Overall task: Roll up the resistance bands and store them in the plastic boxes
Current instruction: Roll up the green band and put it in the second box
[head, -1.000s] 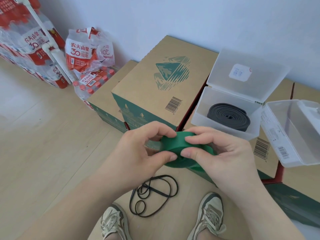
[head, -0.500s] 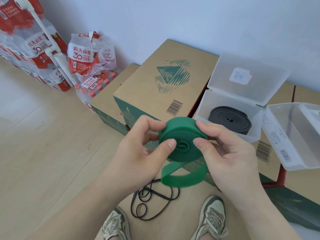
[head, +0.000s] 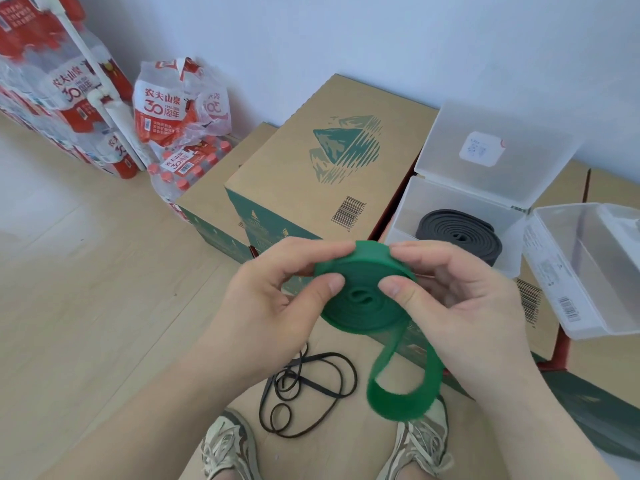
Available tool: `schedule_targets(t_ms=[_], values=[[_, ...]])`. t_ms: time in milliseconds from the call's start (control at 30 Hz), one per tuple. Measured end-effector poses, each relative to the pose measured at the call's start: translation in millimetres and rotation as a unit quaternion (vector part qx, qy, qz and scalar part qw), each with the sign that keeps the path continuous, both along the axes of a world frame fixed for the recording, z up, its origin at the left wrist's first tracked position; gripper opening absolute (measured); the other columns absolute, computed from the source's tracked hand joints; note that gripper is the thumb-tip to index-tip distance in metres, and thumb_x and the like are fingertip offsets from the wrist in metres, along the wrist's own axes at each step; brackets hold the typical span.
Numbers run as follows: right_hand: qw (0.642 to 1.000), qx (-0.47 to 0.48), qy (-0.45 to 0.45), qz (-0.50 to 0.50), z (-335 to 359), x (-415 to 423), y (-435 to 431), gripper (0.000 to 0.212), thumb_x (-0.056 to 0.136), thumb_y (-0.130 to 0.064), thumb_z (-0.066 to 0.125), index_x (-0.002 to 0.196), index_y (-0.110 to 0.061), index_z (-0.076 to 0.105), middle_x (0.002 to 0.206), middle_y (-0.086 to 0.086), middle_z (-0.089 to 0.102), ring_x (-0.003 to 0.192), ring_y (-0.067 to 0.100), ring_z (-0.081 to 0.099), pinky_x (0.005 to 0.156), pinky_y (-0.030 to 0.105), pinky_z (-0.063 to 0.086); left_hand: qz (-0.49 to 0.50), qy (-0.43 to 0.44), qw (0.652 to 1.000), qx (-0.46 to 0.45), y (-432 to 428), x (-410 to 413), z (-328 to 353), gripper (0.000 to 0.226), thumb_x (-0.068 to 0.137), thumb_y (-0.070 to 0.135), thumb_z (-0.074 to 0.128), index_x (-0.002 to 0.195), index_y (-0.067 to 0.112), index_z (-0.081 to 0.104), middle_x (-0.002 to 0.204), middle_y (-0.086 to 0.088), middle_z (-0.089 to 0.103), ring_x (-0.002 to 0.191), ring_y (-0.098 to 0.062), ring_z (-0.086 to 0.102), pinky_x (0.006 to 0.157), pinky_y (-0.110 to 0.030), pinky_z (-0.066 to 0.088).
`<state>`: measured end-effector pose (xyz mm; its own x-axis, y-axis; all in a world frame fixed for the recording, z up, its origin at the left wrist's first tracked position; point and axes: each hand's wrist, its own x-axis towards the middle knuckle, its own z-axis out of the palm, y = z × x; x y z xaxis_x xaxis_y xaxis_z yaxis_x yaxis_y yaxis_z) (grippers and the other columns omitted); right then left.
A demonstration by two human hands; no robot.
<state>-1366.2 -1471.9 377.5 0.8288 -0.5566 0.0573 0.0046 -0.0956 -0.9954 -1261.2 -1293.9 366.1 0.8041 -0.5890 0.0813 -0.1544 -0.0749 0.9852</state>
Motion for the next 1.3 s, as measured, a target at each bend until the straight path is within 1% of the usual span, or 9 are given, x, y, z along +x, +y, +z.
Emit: schedule_targets(t_ms=[167,300,400,500,633,833,1033,1200,1300], values=[[1.000,0.011,-0.005,0.020,5,0,4,0.030,0.085,-0.008,0.076,0.107,-0.027,0.079,0.111,-0.004,0.078,0.105,0.016,0.074,0.087,0.019,0.057,0.019,0.081,0.996,-0.032,-1,0,6,0.030,0.099,0.003,0.064,0.115,0.027,0.071,0.110,-0.003,0.078,0.107,-0.028,0.072,0.085,-0.048,0.064],[1.000,-0.007,-0.001,-0.005,4,1,3,0.023,0.089,-0.017,0.071,0.103,-0.034,0.080,0.105,-0.006,0.079,0.098,0.015,0.075,0.085,0.027,0.061,0.013,0.145,0.989,-0.028,-5,-8,9,0.019,0.095,0.009,0.071,0.106,0.024,0.070,0.106,-0.004,0.077,0.103,-0.032,0.073,0.078,-0.052,0.065],[0.995,-0.097,0.022,0.018,-4,-1,2,0.029,0.092,-0.002,0.073,0.100,-0.029,0.080,0.104,-0.006,0.077,0.102,0.018,0.072,0.089,0.037,0.059,-0.012,0.064,0.995,0.069,-2,-5,7,0.018,0.086,0.023,0.083,0.092,0.023,0.066,0.108,0.008,0.074,0.103,-0.017,0.072,0.075,-0.048,0.065],[0.986,-0.151,0.025,0.059,-8,-2,1,0.026,0.089,-0.002,0.072,0.099,-0.025,0.080,0.104,-0.009,0.074,0.106,0.018,0.069,0.089,0.027,0.055,-0.014,-0.016,0.992,0.123,-3,-5,9,0.026,0.082,0.020,0.086,0.085,0.023,0.061,0.113,0.016,0.073,0.110,-0.007,0.069,0.084,-0.035,0.063],[0.979,-0.171,0.038,0.102,-2,-5,2,0.030,0.087,0.004,0.075,0.097,-0.023,0.081,0.103,-0.011,0.073,0.103,0.011,0.069,0.085,0.012,0.049,-0.053,0.016,0.990,0.128,-3,-6,13,0.031,0.079,0.011,0.087,0.092,0.027,0.064,0.103,0.009,0.073,0.094,-0.017,0.074,0.070,-0.034,0.065],[0.994,-0.034,0.079,0.074,3,-7,4,0.028,0.081,-0.003,0.083,0.092,-0.028,0.073,0.093,-0.004,0.078,0.086,0.012,0.073,0.074,0.022,0.059,-0.101,0.039,0.984,0.141,3,-2,12,0.054,0.080,0.013,0.088,0.122,0.042,0.071,0.109,0.019,0.074,0.107,-0.012,0.068,0.076,-0.034,0.065],[0.998,0.019,0.054,0.033,6,-2,2,0.024,0.073,-0.024,0.082,0.096,-0.026,0.076,0.101,0.000,0.080,0.094,0.018,0.076,0.079,0.027,0.062,-0.060,0.034,0.994,0.082,5,2,6,0.043,0.082,0.021,0.083,0.120,0.038,0.074,0.109,0.008,0.077,0.108,-0.021,0.071,0.088,-0.046,0.062],[0.999,0.013,0.028,-0.019,7,3,3,0.022,0.081,-0.012,0.079,0.099,-0.022,0.072,0.096,-0.009,0.080,0.092,0.006,0.075,0.079,0.014,0.057,0.004,0.067,0.998,-0.005,4,3,10,0.045,0.090,0.013,0.069,0.128,0.036,0.069,0.116,-0.002,0.074,0.108,-0.030,0.069,0.089,-0.055,0.060],[0.998,0.049,0.009,-0.023,5,4,9,0.024,0.077,-0.020,0.076,0.100,-0.019,0.072,0.101,-0.008,0.081,0.097,0.008,0.075,0.080,0.016,0.058,0.023,0.102,0.994,-0.034,2,1,11,0.045,0.098,0.003,0.065,0.129,0.035,0.068,0.116,-0.004,0.073,0.108,-0.030,0.071,0.089,-0.055,0.062]])
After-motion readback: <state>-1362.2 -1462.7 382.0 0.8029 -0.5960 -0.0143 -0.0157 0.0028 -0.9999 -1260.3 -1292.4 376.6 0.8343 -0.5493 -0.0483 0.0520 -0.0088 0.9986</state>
